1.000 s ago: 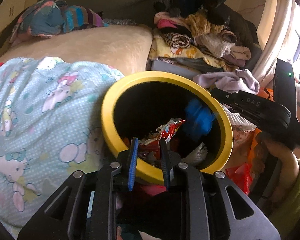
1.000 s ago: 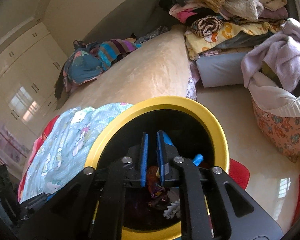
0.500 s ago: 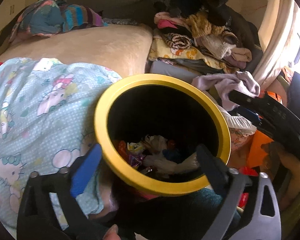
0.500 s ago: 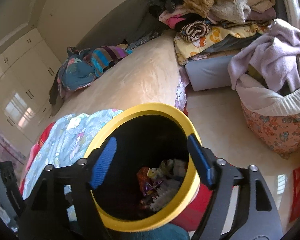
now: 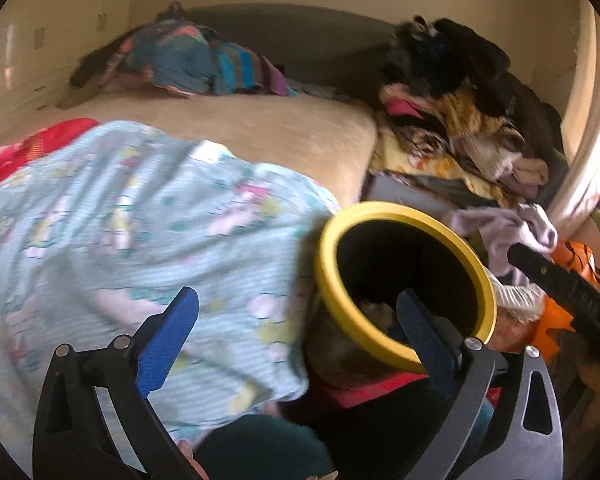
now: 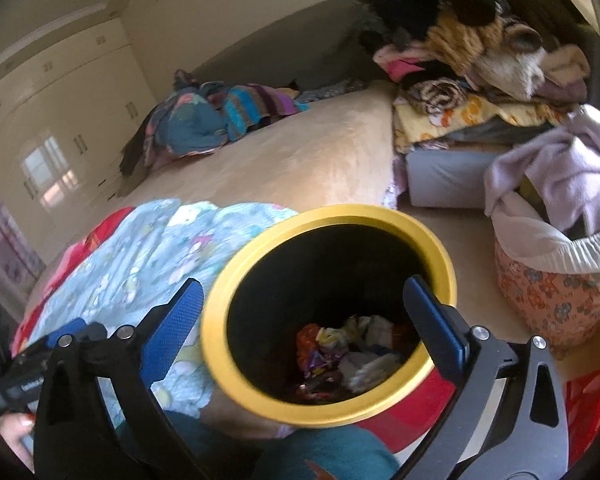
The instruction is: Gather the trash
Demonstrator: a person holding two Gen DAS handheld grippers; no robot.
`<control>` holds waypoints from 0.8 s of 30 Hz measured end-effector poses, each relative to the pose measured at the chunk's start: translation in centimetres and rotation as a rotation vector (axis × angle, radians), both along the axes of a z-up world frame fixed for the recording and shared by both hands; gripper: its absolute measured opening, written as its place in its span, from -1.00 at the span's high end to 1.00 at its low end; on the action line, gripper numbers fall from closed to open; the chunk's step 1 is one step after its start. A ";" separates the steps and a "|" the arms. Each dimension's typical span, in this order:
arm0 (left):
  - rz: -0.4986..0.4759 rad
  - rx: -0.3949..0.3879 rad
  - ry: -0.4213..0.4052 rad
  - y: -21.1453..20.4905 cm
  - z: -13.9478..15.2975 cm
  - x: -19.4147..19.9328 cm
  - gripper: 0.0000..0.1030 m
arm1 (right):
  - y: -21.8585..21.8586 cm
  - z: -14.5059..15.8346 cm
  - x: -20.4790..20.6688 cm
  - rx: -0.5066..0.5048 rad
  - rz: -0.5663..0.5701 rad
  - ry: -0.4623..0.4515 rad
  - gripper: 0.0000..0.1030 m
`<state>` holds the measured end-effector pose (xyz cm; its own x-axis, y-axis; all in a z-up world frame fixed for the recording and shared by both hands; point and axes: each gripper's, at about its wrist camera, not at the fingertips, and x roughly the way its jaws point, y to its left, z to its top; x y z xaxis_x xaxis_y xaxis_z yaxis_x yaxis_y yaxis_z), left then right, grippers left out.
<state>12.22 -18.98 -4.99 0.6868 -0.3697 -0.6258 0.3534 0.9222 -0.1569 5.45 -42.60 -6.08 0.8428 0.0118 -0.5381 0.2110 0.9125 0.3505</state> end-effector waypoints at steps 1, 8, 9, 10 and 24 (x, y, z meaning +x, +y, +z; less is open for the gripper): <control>0.020 0.002 -0.015 0.8 0.2 -0.4 -0.88 | 0.7 0.1 0.0 -0.010 0.012 -0.002 -0.79; 0.147 0.010 -0.117 6.0 1.6 -3.6 -0.88 | 7.2 1.3 -2.0 -0.077 0.077 -0.095 -0.79; 0.163 0.010 -0.127 6.8 1.7 -4.1 -0.88 | 8.3 1.5 -2.5 -0.101 0.099 -0.125 -0.79; 0.178 0.007 -0.135 7.6 1.8 -4.5 -0.88 | 9.0 1.6 -3.0 -0.125 0.117 -0.148 -0.79; 0.220 0.005 -0.236 9.6 2.4 -8.4 -0.88 | 12.1 2.6 -5.7 -0.302 0.123 -0.298 -0.79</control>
